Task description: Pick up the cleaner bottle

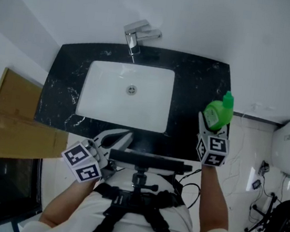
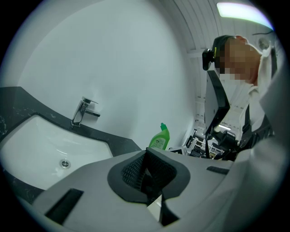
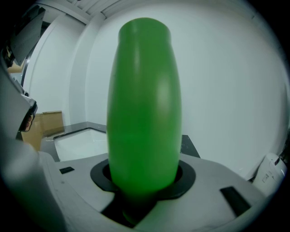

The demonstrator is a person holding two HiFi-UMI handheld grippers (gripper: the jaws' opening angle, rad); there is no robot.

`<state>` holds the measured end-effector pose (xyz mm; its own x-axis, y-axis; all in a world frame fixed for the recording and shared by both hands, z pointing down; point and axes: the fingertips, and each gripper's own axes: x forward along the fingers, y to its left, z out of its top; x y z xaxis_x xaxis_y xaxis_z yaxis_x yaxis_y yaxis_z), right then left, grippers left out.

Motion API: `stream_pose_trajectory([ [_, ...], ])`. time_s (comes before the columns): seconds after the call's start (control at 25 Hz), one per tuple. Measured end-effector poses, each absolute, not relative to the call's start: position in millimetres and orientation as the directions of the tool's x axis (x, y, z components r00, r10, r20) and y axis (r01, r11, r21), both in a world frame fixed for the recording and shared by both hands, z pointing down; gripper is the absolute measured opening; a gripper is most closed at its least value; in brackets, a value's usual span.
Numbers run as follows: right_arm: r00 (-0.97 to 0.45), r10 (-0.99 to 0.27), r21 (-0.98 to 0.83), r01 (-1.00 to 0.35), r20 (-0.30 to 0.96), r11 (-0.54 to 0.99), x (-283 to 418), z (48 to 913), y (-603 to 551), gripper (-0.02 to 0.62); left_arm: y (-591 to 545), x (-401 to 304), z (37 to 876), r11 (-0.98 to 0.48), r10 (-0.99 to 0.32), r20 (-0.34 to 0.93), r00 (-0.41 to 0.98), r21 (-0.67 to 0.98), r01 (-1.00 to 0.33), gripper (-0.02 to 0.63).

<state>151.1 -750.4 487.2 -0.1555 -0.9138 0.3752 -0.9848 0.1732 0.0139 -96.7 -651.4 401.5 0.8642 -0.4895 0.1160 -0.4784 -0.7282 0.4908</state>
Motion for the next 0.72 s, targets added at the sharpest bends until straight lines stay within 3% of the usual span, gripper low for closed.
stream_pose_trajectory([
  [0.72,-0.136,-0.916,0.041,-0.986,0.378,0.164,153,472,-747,0.175,-650,-95,399,-0.743,-0.468,0.096,0.878,0.496,-0.45,0.0],
])
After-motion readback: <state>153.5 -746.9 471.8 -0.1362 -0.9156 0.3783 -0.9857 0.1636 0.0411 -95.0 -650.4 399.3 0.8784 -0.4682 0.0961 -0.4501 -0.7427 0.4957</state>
